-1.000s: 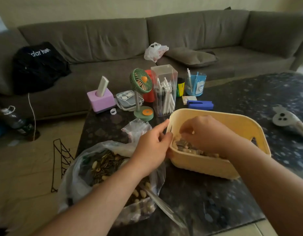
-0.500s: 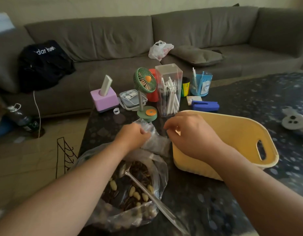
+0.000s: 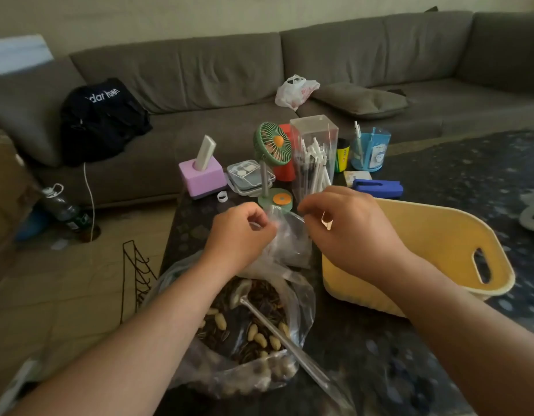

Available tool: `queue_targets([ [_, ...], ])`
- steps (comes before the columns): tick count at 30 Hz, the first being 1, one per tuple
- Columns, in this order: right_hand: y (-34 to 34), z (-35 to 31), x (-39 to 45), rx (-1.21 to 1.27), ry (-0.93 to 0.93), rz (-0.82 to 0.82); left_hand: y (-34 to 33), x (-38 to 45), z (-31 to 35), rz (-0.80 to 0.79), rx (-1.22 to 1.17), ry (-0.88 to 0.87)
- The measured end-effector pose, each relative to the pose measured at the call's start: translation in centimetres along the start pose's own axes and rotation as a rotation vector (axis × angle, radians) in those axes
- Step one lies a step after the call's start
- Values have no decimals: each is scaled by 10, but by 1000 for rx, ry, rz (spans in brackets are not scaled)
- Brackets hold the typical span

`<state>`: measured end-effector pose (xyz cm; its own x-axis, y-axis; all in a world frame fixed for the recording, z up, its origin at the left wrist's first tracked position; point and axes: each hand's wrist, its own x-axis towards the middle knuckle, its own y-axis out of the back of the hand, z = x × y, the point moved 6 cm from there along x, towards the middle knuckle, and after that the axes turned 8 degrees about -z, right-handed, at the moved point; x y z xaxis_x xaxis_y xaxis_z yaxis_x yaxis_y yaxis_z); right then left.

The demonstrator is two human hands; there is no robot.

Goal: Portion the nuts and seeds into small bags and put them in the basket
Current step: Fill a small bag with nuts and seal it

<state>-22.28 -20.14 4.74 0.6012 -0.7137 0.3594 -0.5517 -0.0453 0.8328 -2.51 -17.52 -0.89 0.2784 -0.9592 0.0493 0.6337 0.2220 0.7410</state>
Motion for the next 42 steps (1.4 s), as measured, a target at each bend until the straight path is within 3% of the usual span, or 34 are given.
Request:
queue_targets([
  [5,-43,-23,-4,568,-211,-159,34,-49,-3,44,-212,-92],
  [7,-60,-28,-7,634,-258,-163,35,-64,-9,2,-325,-86],
  [14,-81,-49,-11,437,-314,-204,22,-92,-39,-18,-377,-55],
  [18,-87,-62,-10,372,-301,-281,24,-102,-46,53,-292,-36],
  [24,-105,-69,-17,286,-229,-319,24,-106,-44,53,-139,-69],
  [32,-113,-74,-12,124,-90,-325,19,-100,-53,110,-190,-62],
  [39,-111,-65,-15,441,-303,-319,17,-103,-51,104,-304,-149],
  [42,-107,-69,-16,485,-292,-316,17,-105,-49,67,-337,-171],
])
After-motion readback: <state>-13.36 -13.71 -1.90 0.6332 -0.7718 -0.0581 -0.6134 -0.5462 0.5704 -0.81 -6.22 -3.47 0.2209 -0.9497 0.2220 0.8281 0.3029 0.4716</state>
